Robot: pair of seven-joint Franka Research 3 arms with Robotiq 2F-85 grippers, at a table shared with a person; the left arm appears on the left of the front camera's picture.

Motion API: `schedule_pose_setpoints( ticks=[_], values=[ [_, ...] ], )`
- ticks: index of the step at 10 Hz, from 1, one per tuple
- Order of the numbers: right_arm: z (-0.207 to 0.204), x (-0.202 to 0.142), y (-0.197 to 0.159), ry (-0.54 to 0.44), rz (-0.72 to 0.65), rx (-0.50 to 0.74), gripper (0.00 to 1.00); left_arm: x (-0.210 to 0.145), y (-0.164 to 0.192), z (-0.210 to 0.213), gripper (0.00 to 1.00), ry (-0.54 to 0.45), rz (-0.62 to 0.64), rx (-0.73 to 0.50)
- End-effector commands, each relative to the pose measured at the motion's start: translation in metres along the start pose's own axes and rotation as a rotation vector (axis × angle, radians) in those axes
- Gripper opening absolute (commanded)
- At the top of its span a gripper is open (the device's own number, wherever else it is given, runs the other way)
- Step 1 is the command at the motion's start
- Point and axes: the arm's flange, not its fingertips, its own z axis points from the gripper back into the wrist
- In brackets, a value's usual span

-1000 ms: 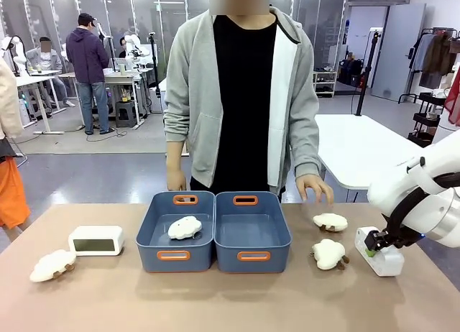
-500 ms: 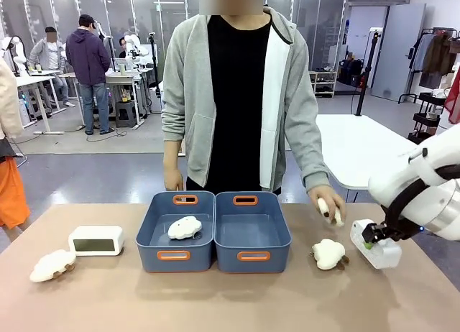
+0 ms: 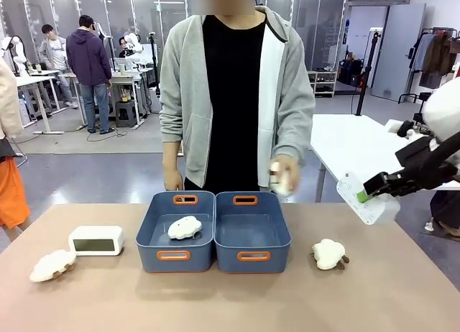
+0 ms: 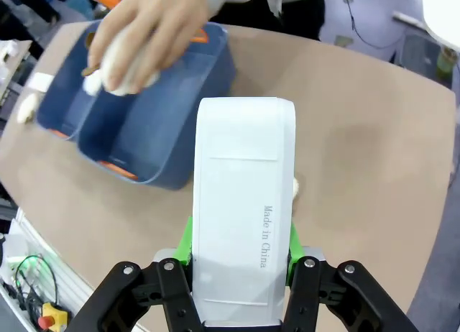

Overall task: Sort the digital clocks into the basket.
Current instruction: Pick up the Digital clock from the table and place it into the empty Plastic storage basket.

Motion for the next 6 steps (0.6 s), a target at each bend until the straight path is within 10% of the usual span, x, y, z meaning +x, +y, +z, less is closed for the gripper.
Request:
schedule_pose_setpoints(
  ticks=[1,6],
  values=[
    [0.002,-0.017,0.004,-0.012,0.054,0.026,0.00,0.002,-0.001,0.001,1.00,-0.013,-0.007,-0.020],
    [0.035,-0.030,0.021,-0.067,0.084,0.266,0.00,0.002,-0.001,0.001,1.00,-0.013,-0.007,-0.020]
  ],
)
